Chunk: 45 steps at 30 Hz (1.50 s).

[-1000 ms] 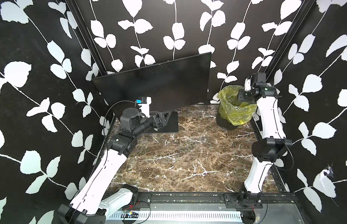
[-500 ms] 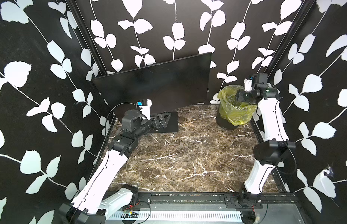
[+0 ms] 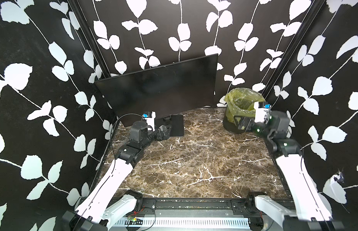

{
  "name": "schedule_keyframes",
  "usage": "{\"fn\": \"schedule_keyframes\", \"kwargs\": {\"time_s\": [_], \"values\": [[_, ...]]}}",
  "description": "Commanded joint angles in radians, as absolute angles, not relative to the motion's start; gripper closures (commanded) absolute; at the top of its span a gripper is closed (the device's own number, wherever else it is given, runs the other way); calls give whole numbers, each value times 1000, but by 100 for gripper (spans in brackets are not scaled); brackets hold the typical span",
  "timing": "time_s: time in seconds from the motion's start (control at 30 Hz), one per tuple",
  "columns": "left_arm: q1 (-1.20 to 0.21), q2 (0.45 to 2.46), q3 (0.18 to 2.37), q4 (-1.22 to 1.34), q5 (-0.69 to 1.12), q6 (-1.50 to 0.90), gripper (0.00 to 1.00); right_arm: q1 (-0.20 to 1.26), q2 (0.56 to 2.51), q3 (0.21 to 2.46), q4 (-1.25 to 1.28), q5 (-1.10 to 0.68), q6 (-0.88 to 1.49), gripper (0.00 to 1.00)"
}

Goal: Remove the sticky note from the monitor
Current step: Place the sticky note in the trash bin, then reset both arms

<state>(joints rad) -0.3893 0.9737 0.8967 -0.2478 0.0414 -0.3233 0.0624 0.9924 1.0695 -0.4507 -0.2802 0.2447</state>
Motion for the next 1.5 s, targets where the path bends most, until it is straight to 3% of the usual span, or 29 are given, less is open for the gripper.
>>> {"fn": "schedule_keyframes", "kwargs": {"time_s": [0.0, 0.13, 0.27, 0.37, 0.57, 0.9, 1.0, 1.2, 1.27, 1.47], "values": [[-385, 954, 801, -223, -154, -187, 1, 96, 948, 892, -286, -206, 186, 2], [-386, 1037, 718, -187, -332, -116, 1, 107, 884, 640, -45, -139, 145, 1], [-382, 1096, 604, 13, -460, -56, 1, 108, 909, 463, 231, -28, 81, 1], [-364, 1150, 565, 134, -494, -30, 1, 108, 977, 358, 468, 38, 6, 1], [-238, 1286, 613, 255, -371, -4, 1, 89, 1201, 297, 816, 64, -55, 0], [-160, 1379, 608, 439, -250, 63, 1, -4, 1282, 280, 855, -83, -45, 0], [-160, 1374, 582, 497, -242, 78, 1, -3, 1428, 212, 1135, -52, -11, 1], [-158, 1293, 487, 558, -234, 93, 1, -3, 1582, 222, 1280, -3, 6, 1], [-158, 1289, 445, 531, -262, 113, 1, -4, 1558, 230, 1223, 15, 7, 1], [-140, 1421, 397, 800, -301, 139, 1, -4, 1560, 264, 1167, 29, 15, 1]]}}
